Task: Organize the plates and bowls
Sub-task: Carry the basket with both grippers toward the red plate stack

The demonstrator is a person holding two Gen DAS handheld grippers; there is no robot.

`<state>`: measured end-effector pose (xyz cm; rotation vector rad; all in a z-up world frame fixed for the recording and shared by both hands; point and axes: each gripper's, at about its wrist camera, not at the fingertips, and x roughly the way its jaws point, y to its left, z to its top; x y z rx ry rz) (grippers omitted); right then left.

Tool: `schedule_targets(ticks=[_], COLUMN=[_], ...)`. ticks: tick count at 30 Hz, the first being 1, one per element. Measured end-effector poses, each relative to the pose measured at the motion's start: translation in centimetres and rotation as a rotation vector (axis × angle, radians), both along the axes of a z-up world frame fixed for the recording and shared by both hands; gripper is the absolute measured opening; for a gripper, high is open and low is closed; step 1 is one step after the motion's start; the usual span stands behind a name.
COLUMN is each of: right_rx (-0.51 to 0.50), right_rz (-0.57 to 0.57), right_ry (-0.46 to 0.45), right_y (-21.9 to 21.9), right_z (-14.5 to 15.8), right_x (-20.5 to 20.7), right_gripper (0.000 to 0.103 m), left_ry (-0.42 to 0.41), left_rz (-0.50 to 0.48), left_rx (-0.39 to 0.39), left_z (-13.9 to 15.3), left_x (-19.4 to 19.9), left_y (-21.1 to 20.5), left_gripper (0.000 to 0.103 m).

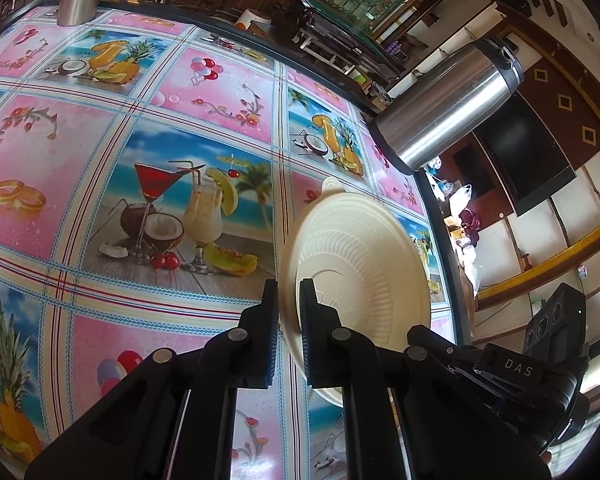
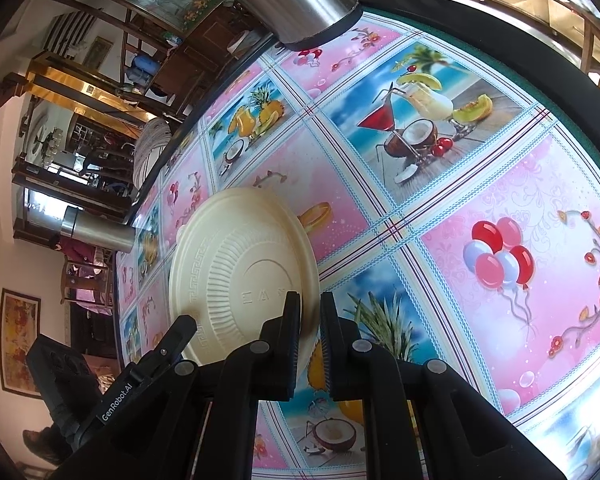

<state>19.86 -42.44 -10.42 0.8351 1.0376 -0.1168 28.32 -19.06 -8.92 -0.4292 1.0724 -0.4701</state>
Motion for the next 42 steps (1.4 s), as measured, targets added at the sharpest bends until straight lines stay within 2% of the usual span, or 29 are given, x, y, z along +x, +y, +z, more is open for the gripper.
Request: schedule_targets(ticks=[14,20,42], right_rx=[-0.018,-0.009,0.033], right_rz=[0.002,0.002,-0.001], right_ry=[0.000,-0.009,-0.067], right_y=[0.7,0.7,1.6], right_z=[0.0,0.2,1.3], right_x=[-0.6,-1.5,-5.1], right_gripper=[0.011,0.011,0.013], left_ry=[-0.045,-0.097,-0.174], left_rz=[0.009,0.011,-0.015], left_rx=[0.071,0.124,0.203], left_z=[0.5,1.4,3.2], left_x=[-0.5,-1.2,-3.4], left_y=[-0.7,-1.1,-1.3], left_gripper=[0.008,0.008,0.008])
